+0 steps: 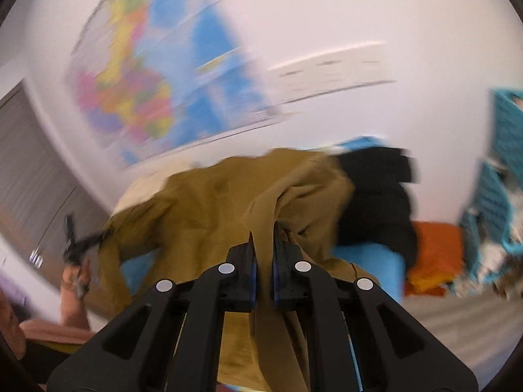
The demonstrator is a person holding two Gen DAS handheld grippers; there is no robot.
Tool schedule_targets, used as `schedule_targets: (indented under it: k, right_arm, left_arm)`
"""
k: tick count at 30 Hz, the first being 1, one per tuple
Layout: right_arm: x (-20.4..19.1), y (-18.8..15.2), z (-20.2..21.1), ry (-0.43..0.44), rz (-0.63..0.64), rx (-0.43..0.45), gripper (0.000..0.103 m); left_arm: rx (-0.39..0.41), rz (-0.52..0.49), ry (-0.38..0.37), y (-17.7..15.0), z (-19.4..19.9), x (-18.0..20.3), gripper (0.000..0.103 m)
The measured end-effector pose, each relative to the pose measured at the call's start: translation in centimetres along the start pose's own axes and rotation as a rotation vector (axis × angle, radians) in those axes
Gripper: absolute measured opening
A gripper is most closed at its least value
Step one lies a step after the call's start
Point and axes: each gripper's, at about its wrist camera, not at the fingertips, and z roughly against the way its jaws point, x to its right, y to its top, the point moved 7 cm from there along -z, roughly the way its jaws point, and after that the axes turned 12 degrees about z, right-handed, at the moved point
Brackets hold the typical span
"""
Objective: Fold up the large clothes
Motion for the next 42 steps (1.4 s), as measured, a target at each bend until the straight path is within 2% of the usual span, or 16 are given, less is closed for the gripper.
schedule_targets:
  k: [2, 4, 7, 11, 13, 14, 15, 16, 17, 21, 25, 29, 32, 35, 40, 42]
  right_arm:
    - [-2.7, 0.6, -3.7, 0.067, 0.043, -0.051, 0.007]
    - [-5.0, 0.7, -7.6, 0.124, 0.069, -0.100, 0.007]
    - [-7.2, 0.0, -14.2, 0.203, 0.063, -0.185, 0.008]
    - [-7.9, -1.5, -21.9, 0.250, -0.010, -0.274, 0.010]
    - [-7.9, -2.2, -24.5, 0.254, -0.043, -0.319, 0.021]
    - [-7.6, -2.3, -25.4, 0.265, -0.069, -0.322, 0.041]
    - [-7.4, -2.3, -25.4, 0.262, -0.078, -0.320, 0.052]
    - [-7.2, -2.2, -25.1, 0.264, -0.081, -0.310, 0.070]
    - [-7.1, -1.7, -24.3, 0.282, -0.068, -0.284, 0.076]
    - [-5.6, 0.1, -19.7, 0.267, -0.003, -0.175, 0.075]
    - [-3.4, -2.2, -16.4, 0.186, 0.045, -0.176, 0.076]
    - [-1.7, -6.0, -16.4, 0.104, 0.055, -0.234, 0.071]
    - [1.1, -6.3, -16.1, -0.038, 0.046, -0.186, 0.070]
    - [5.5, -5.2, -15.7, -0.119, -0.040, -0.106, 0.076]
    - [10.6, -3.2, -17.2, -0.147, -0.125, -0.039, 0.088]
    - [12.1, -2.4, -18.8, -0.118, -0.155, -0.033, 0.089]
  left_arm:
    - [0.064, -0.005, 0.088, 1.3, 0.8, -0.9, 0.046]
    - [0.102, 0.002, -0.004, 2.0, 2.4, -0.2, 0.059]
    - [0.132, -0.038, -0.115, 1.6, 3.5, 2.1, 0.063]
    - [0.046, -0.126, -0.336, -1.3, 2.9, 8.5, 0.071]
    - [-0.018, -0.186, -0.438, -3.8, 1.8, 12.6, 0.074]
    - [-0.047, -0.209, -0.475, -4.8, 1.4, 13.9, 0.074]
    - [-0.097, -0.243, -0.524, -6.2, 0.6, 16.3, 0.074]
    - [-0.129, -0.255, -0.559, -7.2, -0.1, 17.9, 0.074]
    - [-0.160, -0.266, -0.588, -7.9, -0.3, 19.1, 0.074]
    - [-0.278, -0.378, -0.679, -11.4, -2.3, 25.4, 0.075]
    - [-0.359, -0.355, -0.743, -12.6, -3.8, 28.0, 0.076]
    - [-0.442, -0.298, -0.811, -13.3, -4.4, 29.1, 0.078]
    - [-0.495, -0.294, -0.875, -14.5, -3.8, 30.2, 0.082]
    - [-0.545, -0.301, -0.904, -15.6, -3.6, 31.8, 0.087]
    - [-0.665, -0.231, -0.937, -16.7, -5.7, 34.1, 0.087]
    - [-0.703, -0.193, -0.930, -16.6, -6.9, 34.0, 0.078]
